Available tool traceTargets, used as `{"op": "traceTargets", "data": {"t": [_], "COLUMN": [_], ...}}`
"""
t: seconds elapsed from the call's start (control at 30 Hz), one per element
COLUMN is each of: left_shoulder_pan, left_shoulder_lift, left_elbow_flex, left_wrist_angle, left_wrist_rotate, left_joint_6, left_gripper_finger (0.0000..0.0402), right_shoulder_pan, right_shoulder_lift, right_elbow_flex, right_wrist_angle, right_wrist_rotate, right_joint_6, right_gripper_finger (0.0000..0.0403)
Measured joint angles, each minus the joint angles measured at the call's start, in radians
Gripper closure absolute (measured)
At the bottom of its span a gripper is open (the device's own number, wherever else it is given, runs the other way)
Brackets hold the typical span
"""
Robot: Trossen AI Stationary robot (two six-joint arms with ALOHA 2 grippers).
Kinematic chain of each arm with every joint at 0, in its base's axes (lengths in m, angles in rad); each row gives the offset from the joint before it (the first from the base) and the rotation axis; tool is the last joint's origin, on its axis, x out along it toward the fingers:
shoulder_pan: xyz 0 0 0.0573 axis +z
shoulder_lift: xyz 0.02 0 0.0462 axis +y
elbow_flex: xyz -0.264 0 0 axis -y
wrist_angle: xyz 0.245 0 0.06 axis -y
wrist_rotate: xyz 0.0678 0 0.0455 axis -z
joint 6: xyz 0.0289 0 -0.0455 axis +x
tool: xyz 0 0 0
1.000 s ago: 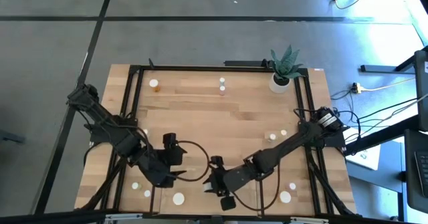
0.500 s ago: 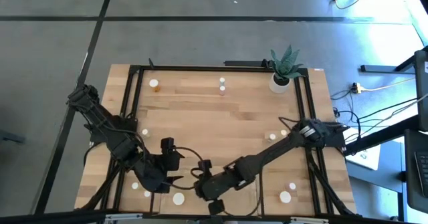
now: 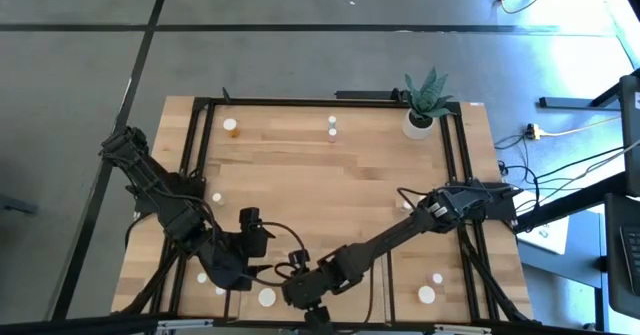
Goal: Pick and place medicine bottles onto shelf by color
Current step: Put the bottom left blue pill bottle on the shelf
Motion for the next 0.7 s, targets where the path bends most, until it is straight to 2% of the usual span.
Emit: {"op": "traceTargets", "data": {"t": [0.4,0.7], "left_shoulder_pan": [0.000,-0.001], "left_shoulder_lift": [0.000,0.000], "left_elbow_flex": [0.000,0.000], "left_wrist_angle": [0.001,0.000], "left_wrist_rotate": [0.000,0.001], "left_joint_6": [0.000,0.004], "left_gripper_finger": [0.0086,0.0086], "right_shoulder_pan": [0.012,0.011], "right_shoulder_lift": [0.012,0.013], "right_elbow_flex": [-0.013,-0.013], "right_wrist_angle": [0.037,0.044], "right_wrist_rotate": [0.001,-0.002], "right_joint_6": [-0.122,-0.128], "right_gripper_finger": [0.0276,0.0276]}}
